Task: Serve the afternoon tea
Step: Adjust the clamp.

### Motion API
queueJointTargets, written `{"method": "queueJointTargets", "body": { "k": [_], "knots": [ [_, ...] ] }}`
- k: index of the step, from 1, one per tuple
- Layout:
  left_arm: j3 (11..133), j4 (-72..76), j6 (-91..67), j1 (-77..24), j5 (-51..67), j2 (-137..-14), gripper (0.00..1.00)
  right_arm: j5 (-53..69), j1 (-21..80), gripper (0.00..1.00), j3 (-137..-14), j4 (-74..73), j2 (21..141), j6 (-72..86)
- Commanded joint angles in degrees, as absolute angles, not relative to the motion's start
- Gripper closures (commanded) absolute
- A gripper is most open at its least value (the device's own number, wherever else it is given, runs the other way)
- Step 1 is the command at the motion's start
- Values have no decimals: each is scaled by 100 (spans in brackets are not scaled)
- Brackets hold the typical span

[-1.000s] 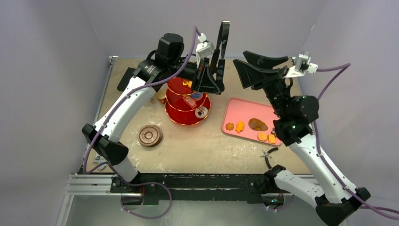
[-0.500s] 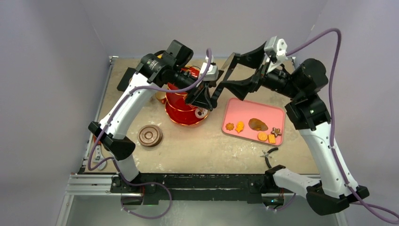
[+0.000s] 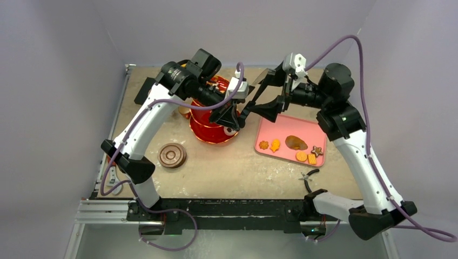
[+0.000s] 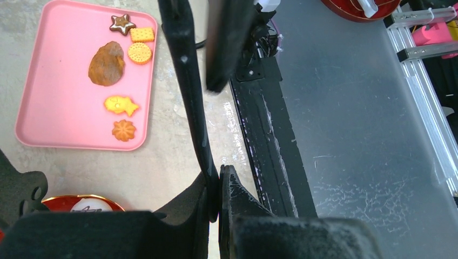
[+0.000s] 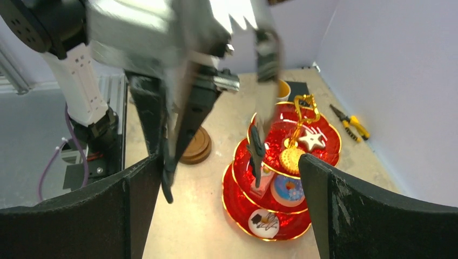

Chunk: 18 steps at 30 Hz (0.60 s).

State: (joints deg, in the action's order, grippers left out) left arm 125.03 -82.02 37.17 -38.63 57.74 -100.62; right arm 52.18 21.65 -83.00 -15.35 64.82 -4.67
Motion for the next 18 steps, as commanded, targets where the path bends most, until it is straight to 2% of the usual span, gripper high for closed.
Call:
{"method": "queueJointTargets", "body": {
  "k": [1, 10, 18],
  "knots": [
    [12584, -8224, 3883, -3845, 5941, -9717, 100, 5722, 2096, 1, -8126, -1007, 6512, -517],
    [12596, -8220, 3826, -3847, 6020, -9782, 100, 6610, 2109, 1, -7950, 184, 6844, 207],
    [12661, -8222, 3788, -3858, 6014, -9833, 100, 6662, 2142, 1, -7941, 141, 6993, 308]
  ]
}}
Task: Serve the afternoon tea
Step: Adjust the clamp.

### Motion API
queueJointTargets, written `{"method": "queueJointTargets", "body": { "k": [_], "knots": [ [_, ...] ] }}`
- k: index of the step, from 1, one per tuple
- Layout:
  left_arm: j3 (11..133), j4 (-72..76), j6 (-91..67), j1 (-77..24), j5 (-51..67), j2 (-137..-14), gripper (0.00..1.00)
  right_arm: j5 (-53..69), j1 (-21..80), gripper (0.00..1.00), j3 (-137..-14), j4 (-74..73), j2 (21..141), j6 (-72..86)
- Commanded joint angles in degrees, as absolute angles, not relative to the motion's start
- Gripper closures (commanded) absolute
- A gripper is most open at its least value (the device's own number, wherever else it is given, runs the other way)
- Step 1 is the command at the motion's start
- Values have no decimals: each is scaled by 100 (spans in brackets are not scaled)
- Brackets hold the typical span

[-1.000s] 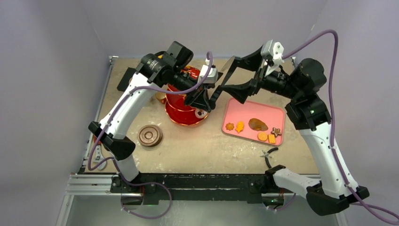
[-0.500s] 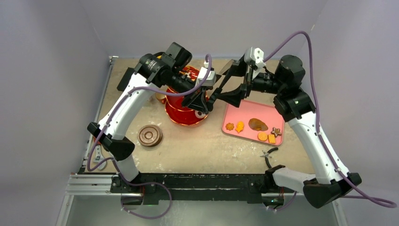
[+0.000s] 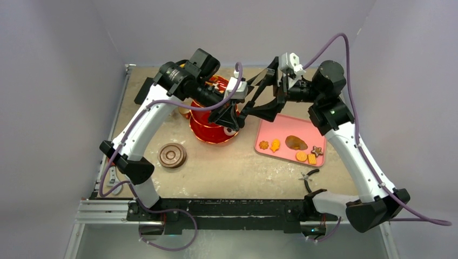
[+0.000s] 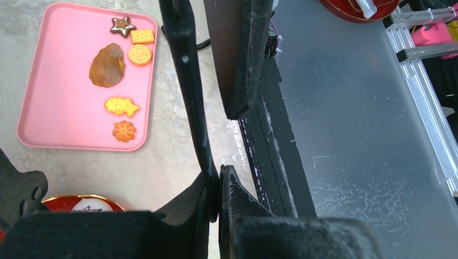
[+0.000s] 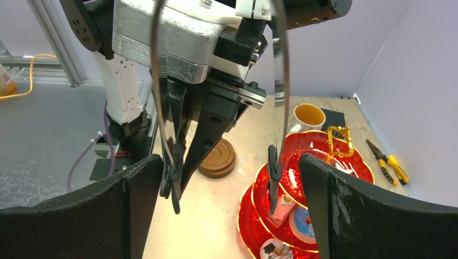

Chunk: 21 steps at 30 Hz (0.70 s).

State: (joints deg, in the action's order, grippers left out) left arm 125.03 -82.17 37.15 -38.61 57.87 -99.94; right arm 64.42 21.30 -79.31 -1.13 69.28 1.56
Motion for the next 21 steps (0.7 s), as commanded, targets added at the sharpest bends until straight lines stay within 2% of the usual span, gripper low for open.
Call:
{"method": "queueJointTargets", "body": {
  "k": [1, 8, 13, 19, 21],
  "knots": [
    [12661, -8221, 3782, -3865, 6014, -9847, 100, 6662, 2178, 3, -7963, 136, 7029, 327],
    [12644, -8227, 3795, -3892, 5926, -9890, 100, 6305, 2428, 12, -8246, -396, 7274, 148],
    [12612, -8218, 3818, -3895, 5854, -9859, 100, 6091, 2431, 29, -8104, -58, 7114, 494],
    [12674, -8058, 3666, -3894, 5761, -9815, 100, 5849, 2428, 37, -7942, -26, 6987, 616],
    [12661, -7858, 3522, -3894, 5654, -9745, 92, 5622, 2431, 38, -7785, 153, 6902, 702]
  ]
}}
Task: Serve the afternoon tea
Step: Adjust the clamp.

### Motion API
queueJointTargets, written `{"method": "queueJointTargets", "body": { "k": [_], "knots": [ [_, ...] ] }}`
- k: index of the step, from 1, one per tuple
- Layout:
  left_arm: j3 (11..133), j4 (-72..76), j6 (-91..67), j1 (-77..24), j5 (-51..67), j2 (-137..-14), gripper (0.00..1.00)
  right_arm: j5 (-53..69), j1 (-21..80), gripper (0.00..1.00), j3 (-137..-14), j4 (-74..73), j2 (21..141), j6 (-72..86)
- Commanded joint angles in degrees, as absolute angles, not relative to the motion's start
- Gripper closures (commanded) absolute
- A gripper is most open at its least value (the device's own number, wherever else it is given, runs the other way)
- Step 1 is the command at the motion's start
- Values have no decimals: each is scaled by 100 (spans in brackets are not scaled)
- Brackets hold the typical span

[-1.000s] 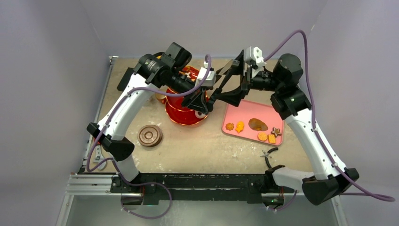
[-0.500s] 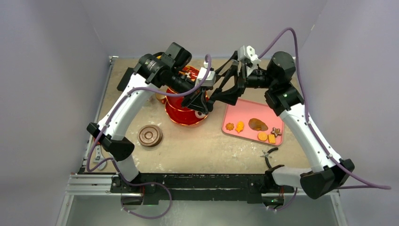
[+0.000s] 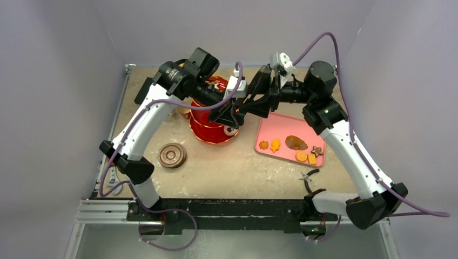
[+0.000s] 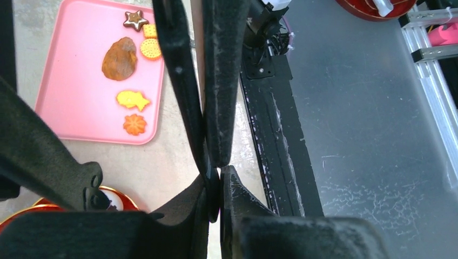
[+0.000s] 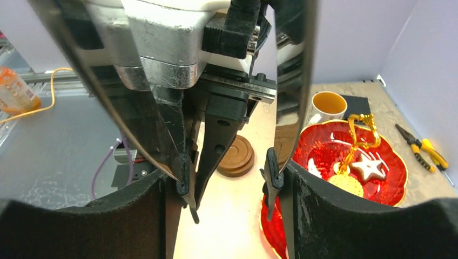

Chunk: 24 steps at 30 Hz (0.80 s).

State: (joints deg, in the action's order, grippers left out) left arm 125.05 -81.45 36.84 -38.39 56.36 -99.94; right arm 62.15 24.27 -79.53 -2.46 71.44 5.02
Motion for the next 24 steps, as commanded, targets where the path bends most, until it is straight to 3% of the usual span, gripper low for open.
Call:
{"method": "queueJointTargets", "body": {
  "k": [1, 4, 7, 10, 14, 24],
  "knots": [
    [12649, -7726, 3437, -3895, 5586, -9703, 86, 5470, 2434, 40, -7717, 221, 6873, 751],
    [12581, -7090, 3034, -3885, 5263, -9451, 64, 4736, 2430, 47, -7586, 255, 6803, 861],
    [12228, -6218, 2612, -3885, 4742, -9060, 53, 3803, 2421, 53, -7411, 388, 6652, 1042],
    [11566, -5185, 2196, -3889, 3935, -8576, 47, 2986, 2424, 52, -7070, 660, 6371, 1203],
    [11127, -4325, 1724, -3885, 2749, -8199, 25, 1949, 2424, 49, -6569, 768, 5936, 1285],
    [11672, -4716, 991, -3577, 1497, -8707, 21, -356, 2426, 48, -5028, 290, 5147, 1778]
  ]
}}
